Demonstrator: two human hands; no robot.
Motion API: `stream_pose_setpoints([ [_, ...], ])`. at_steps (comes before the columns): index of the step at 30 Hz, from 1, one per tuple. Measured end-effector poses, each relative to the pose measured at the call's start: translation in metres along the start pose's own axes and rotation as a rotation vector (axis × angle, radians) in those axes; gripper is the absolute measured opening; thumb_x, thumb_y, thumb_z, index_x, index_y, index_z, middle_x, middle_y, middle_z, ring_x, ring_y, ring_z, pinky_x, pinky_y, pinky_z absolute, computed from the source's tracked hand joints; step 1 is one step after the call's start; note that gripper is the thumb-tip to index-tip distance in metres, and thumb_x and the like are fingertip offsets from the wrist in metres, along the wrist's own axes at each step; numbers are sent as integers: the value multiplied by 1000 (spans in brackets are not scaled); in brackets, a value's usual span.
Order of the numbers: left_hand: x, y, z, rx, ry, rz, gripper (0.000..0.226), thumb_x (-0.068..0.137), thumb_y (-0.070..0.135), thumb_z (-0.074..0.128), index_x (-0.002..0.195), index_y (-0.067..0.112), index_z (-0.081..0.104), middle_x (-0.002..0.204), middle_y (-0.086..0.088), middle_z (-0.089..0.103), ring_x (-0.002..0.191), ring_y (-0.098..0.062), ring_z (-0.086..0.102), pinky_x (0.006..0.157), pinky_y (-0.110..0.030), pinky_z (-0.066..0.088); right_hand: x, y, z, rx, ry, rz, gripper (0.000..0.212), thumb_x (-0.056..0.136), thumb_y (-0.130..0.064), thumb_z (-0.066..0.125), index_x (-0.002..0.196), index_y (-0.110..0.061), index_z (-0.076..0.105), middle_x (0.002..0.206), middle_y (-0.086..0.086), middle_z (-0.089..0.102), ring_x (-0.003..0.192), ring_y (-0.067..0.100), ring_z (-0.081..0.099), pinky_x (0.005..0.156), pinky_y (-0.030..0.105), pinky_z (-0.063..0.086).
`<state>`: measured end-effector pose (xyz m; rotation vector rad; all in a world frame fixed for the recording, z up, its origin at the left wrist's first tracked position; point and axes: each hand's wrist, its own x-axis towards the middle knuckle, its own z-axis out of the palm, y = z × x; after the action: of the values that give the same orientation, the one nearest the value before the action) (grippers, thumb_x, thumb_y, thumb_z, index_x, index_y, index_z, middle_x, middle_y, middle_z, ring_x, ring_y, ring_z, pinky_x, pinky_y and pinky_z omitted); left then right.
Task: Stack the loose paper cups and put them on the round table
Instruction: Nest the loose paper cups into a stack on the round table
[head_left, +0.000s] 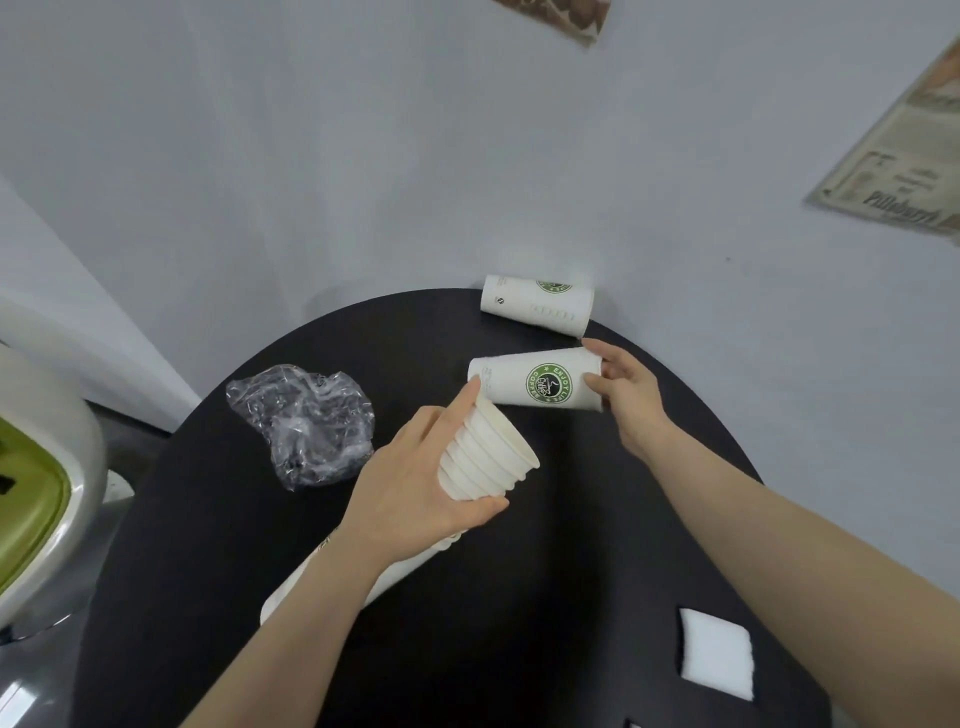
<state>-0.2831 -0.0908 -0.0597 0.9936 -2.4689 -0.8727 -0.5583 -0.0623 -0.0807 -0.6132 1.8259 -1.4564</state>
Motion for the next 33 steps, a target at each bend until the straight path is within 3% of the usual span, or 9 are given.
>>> stream_pose_setpoints([
  [4,-4,0,2,-9,-30,-7,107,66,63,69,136,66,-12,115,25,36,101,4,42,70,-16,37,-29,-14,-17,-5,-36,-59,50,85,10,55,106,-32,68,95,1,70,96,20,65,82,32,50],
  [8,-9,2,4,1,-71,-16,106,68,62,68,137,65,-12,116,23,37,104,-1,46,77,-25,45,-53,-33,-31,17,-15,-122,47,85,11,55,101,-31,69,96,-1,71,96,19,64,86,35,50],
  [12,-14,6,3,0,-54,-8,106,67,64,67,130,69,-18,119,23,37,104,-1,45,77,-24,43,-74,-50,-39,32,17,-192,42,86,11,55,102,-25,68,80,-11,72,75,3,65,62,14,46],
  [14,-18,7,3,-15,-50,-7,106,67,65,67,131,69,-17,118,24,37,104,0,45,77,-23,43,-83,-59,-43,43,39,-221,39,86,11,54,105,-21,67,77,-13,72,71,0,63,58,10,45],
  [22,-29,8,1,-46,-44,-24,105,64,67,65,132,69,-16,111,24,37,99,-1,47,74,-24,43,-111,-74,-46,67,18,-239,36,87,8,55,105,-21,68,80,-9,72,82,14,64,74,28,48],
  [30,-33,7,-3,-59,-50,-20,105,64,67,63,134,68,-15,114,22,39,100,-4,49,78,-29,49,-129,-74,-43,92,-43,-238,37,87,7,56,105,-22,68,88,-2,74,84,18,66,75,32,48],
  [33,-35,9,-6,-70,-51,-7,105,64,67,64,134,68,-14,117,23,39,100,-3,50,79,-30,50,-135,-71,-35,51,-154,-219,35,86,3,58,108,-23,68,91,0,75,86,17,68,76,32,49],
])
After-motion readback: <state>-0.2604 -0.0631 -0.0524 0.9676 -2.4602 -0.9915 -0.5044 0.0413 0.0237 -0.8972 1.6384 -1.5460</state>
